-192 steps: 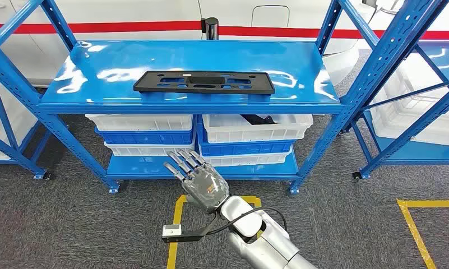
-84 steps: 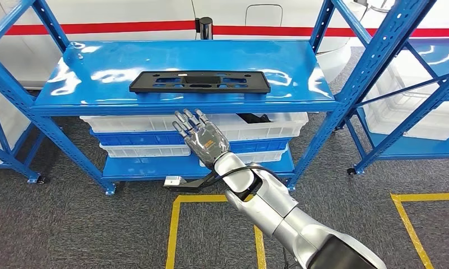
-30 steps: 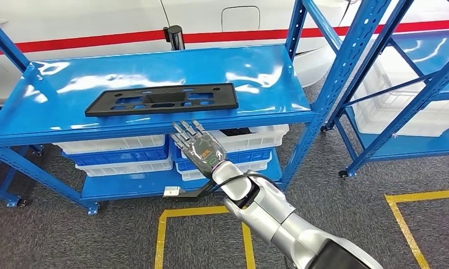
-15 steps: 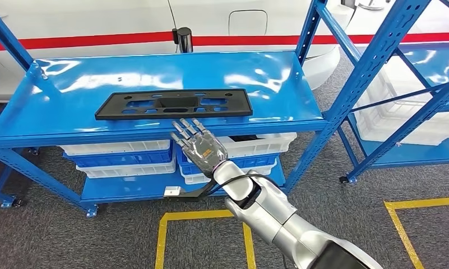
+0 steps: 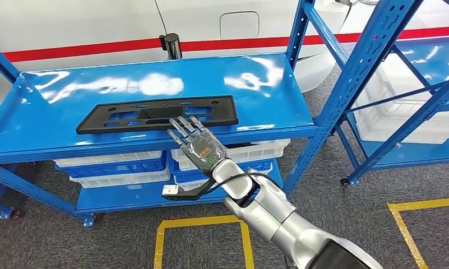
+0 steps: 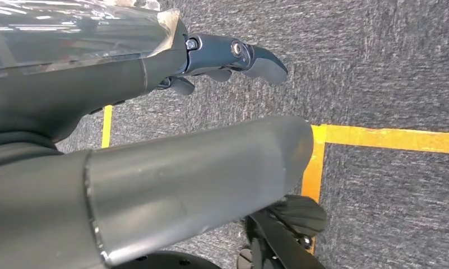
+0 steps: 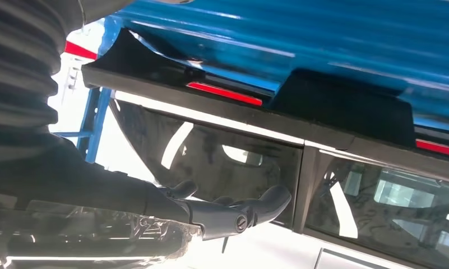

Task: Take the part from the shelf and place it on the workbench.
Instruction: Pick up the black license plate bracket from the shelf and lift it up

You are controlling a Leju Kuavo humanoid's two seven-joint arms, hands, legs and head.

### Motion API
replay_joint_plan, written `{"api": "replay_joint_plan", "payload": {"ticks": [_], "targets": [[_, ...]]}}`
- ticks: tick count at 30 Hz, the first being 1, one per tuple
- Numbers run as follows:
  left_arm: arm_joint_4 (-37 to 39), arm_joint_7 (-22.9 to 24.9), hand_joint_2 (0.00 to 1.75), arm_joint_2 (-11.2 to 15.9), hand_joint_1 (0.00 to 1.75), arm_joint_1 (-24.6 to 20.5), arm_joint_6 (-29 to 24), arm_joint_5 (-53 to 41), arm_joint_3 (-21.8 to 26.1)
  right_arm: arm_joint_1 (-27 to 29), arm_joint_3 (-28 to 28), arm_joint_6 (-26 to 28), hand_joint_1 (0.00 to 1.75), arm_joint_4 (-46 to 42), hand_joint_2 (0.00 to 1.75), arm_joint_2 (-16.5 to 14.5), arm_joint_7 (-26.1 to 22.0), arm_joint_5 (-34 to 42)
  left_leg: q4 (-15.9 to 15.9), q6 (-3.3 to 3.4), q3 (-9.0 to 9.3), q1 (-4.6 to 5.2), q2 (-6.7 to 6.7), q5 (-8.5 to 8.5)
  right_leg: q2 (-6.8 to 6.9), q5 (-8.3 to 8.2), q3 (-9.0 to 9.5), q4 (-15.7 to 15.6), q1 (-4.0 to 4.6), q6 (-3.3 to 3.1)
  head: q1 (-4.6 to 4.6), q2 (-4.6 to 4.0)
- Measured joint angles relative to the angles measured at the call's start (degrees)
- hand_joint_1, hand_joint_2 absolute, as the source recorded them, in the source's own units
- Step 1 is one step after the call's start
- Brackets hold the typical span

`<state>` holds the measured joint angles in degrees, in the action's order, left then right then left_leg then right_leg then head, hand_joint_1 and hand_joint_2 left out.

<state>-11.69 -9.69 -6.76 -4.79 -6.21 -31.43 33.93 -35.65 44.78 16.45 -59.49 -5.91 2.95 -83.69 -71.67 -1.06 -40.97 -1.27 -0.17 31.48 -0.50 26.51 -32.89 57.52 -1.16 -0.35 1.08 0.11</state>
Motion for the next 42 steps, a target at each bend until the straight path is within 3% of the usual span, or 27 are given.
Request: {"api": "replay_joint_plan", "payload": {"ticks": [2, 3, 5, 9, 10, 12, 13, 14, 15, 17, 18, 20, 24, 26, 28, 29, 30, 31, 33, 34, 35, 39, 40, 42], "targets": [[0.0, 0.01, 0.0, 0.1, 0.0, 0.01, -0.09, 0.0, 0.08, 0.05, 0.0, 0.28, 0.0, -0.01, 1.75, -0.04, 0.01, 0.0, 7.51, 0.44, 2.88, 0.07, 0.0, -4.82, -0.18, 0.64, 0.88, -0.01, 0.08, 0.36, 0.03, 0.0], [0.0, 0.01, 0.0, 0.15, 0.0, -0.01, -0.13, 0.0, 0.12, 0.03, -0.01, 0.39, 0.0, -0.02, 1.75, -0.05, 0.02, -0.03, 10.73, 0.67, 4.39, 0.2, -0.01, -6.14, -0.24, 0.94, 1.13, 0.01, 0.24, 0.64, 0.03, 0.0], [0.0, 0.01, 0.0, 0.19, 0.0, -0.05, -0.15, 0.0, 0.17, 0.05, -0.02, 0.53, 0.0, -0.02, 1.75, -0.07, 0.05, -0.11, 13.2, 1.08, 5.7, 0.56, -0.03, -6.32, -0.28, 1.27, 1.2, -0.07, 0.48, 1.23, 0.05, 0.0], [0.0, 0.01, 0.0, 0.19, 0.0, 0.03, -0.19, 0.02, 0.23, 0.05, -0.1, 0.7, 0.0, -0.25, 1.75, -0.11, 0.08, -0.1, 14.26, 2.41, 6.66, 0.52, 0.02, -6.23, -0.11, 2.38, 0.58, 1.18, 0.67, 2.2, 0.1, 0.0], [0.0, 0.01, 0.0, 0.19, 0.0, 0.0, -0.21, 0.02, 0.24, 0.01, -0.13, 0.76, 0.0, -0.33, 1.75, -0.1, 0.08, -0.08, 14.56, 2.81, 7.05, 0.42, 0.05, -6.2, -0.05, 3.46, -0.77, 3.85, 0.69, 2.15, 0.11, 0.0], [0.0, 0.01, 0.0, 0.19, 0.0, -0.07, -0.25, 0.02, 0.24, 0.14, -0.13, 0.86, 0.0, -0.35, 1.75, 0.05, 0.11, -0.09, 14.63, 3.35, 7.42, 0.51, 0.05, -5.88, -0.01, 6.09, -5.34, 12.02, 0.6, 1.83, 0.12, 0.0], [0.0, 0.01, 0.0, 0.19, 0.0, -0.08, -0.26, 0.01, 0.24, 0.36, -0.13, 0.94, 0.0, -0.35, 1.75, 0.16, 0.2, -0.2, 14.62, 3.46, 7.58, 0.55, -0.01, -5.68, -0.01, 6.95, -7.71, 15.68, 0.59, 1.87, 0.11, 0.0], [0.0, 0.01, 0.0, 0.19, 0.0, -0.04, -0.26, -0.01, 0.25, 0.61, -0.13, 1.05, 0.0, -0.39, 1.75, 0.27, 0.33, -0.34, 14.61, 3.47, 7.78, 0.59, -0.08, -5.47, -0.01, 6.9, -9.07, 17.28, 0.6, 2.13, 0.11, 0.0], [0.0, 0.01, 0.0, 0.2, 0.0, 0.0, -0.26, -0.05, 0.25, 0.8, -0.14, 1.18, 0.0, -0.47, 1.75, 0.34, 0.46, -0.5, 14.59, 3.4, 8.07, 0.61, -0.16, -5.23, 0.01, 5.85, -9.22, 16.46, 0.58, 2.57, 0.11, 0.0], [0.0, 0.01, 0.0, 0.2, 0.0, 0.05, -0.21, -0.16, 0.25, 0.96, -0.17, 1.39, 0.0, -0.89, 1.75, 0.4, 0.63, -0.73, 14.58, 3.14, 8.86, 0.62, -0.3, -4.62, 0.15, 1.95, -6.56, 9.35, 0.51, 3.4, 0.12, 0.0], [0.0, 0.02, 0.0, 0.2, 0.0, 0.03, -0.17, -0.22, 0.25, 0.95, -0.19, 1.47, 0.0, -1.17, 1.75, 0.4, 0.64, -0.79, 14.5, 2.88, 9.26, 0.76, -0.35, -4.2, 0.25, 0.05, -4.74, 5.24, 0.6, 3.47, 0.11, 0.0], [0.0, 0.05, 0.0, 0.2, 0.0, -0.02, -0.13, -0.26, 0.24, 0.92, -0.22, 1.54, 0.0, -1.69, 1.75, 0.37, 0.65, -0.91, 14.42, 2.31, 9.76, 1.0, -0.37, -3.5, 0.4, -1.97, -2.43, 0.38, 0.75, 2.85, 0.07, 0.0], [-0.04, 0.29, 0.0, 0.27, 0.0, -0.14, -0.13, -0.26, 0.26, 0.86, -0.21, 1.54, 0.0, -2.45, 1.75, 0.01, 0.64, -1.2, 13.52, 1.02, 9.64, 0.61, -0.22, -2.25, 0.2, -1.79, -1.62, -0.36, 0.41, 1.04, 0.02, 0.0], [-0.07, 0.31, 0.0, 0.31, 0.0, -0.18, -0.13, -0.26, 0.29, 0.75, -0.17, 1.54, 0.0, -2.71, 1.75, -0.39, 0.6, -1.26, 8.39, 0.44, 7.1, 0.37, -0.14, 0.23, 0.18, -1.53, -0.9, -0.68, 0.11, 0.29, -0.02, 0.0], [-0.07, 0.31, 0.0, 0.28, 0.0, -0.16, -0.13, -0.26, 0.37, 0.79, -0.08, 1.54, 0.0, -2.75, 1.75, -0.63, 0.45, -1.26, 0.74, -0.08, 2.63, 0.16, -0.09, 2.88, 0.21, -1.14, -0.46, -0.69, 0.13, -0.21, -0.02, 0.0], [-0.07, 0.31, 0.0, 0.3, 0.0, -0.14, -0.14, -0.26, 0.41, 0.84, -0.04, 1.55, 0.0, -2.74, 1.75, -0.69, 0.32, -1.24, -1.58, -0.27, 0.83, 0.05, -0.06, 3.04, 0.2, -0.96, -0.26, -0.67, 0.15, -0.32, -0.03, 0.0], [-0.07, 0.31, 0.0, 0.33, 0.0, -0.12, -0.15, -0.26, 0.44, 0.87, -0.02, 1.57, 0.0, -2.74, 1.75, -0.77, 0.17, -1.15, -1.88, -0.39, -0.02, -0.06, -0.03, 2.08, 0.15, -0.75, -0.04, -0.66, 0.14, -0.32, -0.03, 0.0], [-0.07, 0.31, 0.0, 0.39, 0.0, -0.13, -0.18, -0.26, 0.47, 0.85, -0.01, 1.62, 0.0, -2.73, 1.75, -0.9, 0.01, -0.98, 0.24, -0.43, 0.38, -0.18, 0.0, -0.04, 0.07, -0.51, 0.27, -0.66, 0.11, -0.2, -0.04, 0.0], [-0.06, 0.31, 0.0, 0.52, 0.0, -0.18, -0.25, -0.26, 0.6, 0.69, 0.02, 1.82, 0.0, -2.69, 1.75, -1.32, -0.34, -0.53, 7.91, -0.32, 3.36, -0.36, 0.09, -4.84, -0.13, 0.08, 0.96, -0.63, 0.16, 0.26, -0.02, 0.0], [-0.06, 0.27, 0.0, 0.57, 0.0, -0.24, -0.27, -0.26, 0.74, 0.53, 0.04, 1.94, 0.0, -2.64, 1.75, -1.53, -0.52, -0.34, 11.19, -0.13, 4.84, -0.31, 0.09, -6.18, -0.21, 0.35, 1.12, -0.58, 0.32, 0.56, 0.0, 0.0], [-0.06, 0.22, 0.0, 0.58, 0.0, -0.3, -0.27, -0.26, 0.89, 0.38, 0.07, 2.02, 0.0, -2.57, 1.75, -1.71, -0.67, -0.22, 13.06, 0.11, 5.71, -0.18, 0.07, -6.63, -0.25, 0.53, 1.14, -0.55, 0.48, 0.88, 0.03, 0.0], [-0.07, 0.08, 0.0, 0.55, 0.0, -0.35, -0.24, -0.33, 1.25, 0.13, 0.22, 2.09, 0.0, -2.22, 1.75, -2.49, -0.83, 0.0, 14.09, 1.67, 6.49, 0.24, -0.05, -6.2, -0.11, 1.27, 0.76, -0.06, 0.53, 2.19, 0.06, 0.0], [-0.07, 0.07, 0.0, 0.55, 0.0, -0.37, -0.23, -0.38, 1.3, 0.08, 0.29, 2.09, 0.0, -2.15, 1.75, -2.67, -0.83, 0.03, 14.32, 2.13, 6.77, 0.22, -0.04, -6.19, -0.02, 2.01, -0.02, 1.53, 0.52, 2.29, 0.08, 0.0], [-0.07, 0.07, 0.0, 0.56, 0.0, -0.46, -0.16, -0.69, 1.33, 0.17, 0.46, 2.07, 0.0, -1.93, 1.75, -2.87, -0.81, 0.11, 14.53, 2.84, 7.23, 0.27, -0.01, -5.98, 0.09, 4.58, -3.68, 8.35, 0.44, 2.05, 0.1, 0.0]]}}
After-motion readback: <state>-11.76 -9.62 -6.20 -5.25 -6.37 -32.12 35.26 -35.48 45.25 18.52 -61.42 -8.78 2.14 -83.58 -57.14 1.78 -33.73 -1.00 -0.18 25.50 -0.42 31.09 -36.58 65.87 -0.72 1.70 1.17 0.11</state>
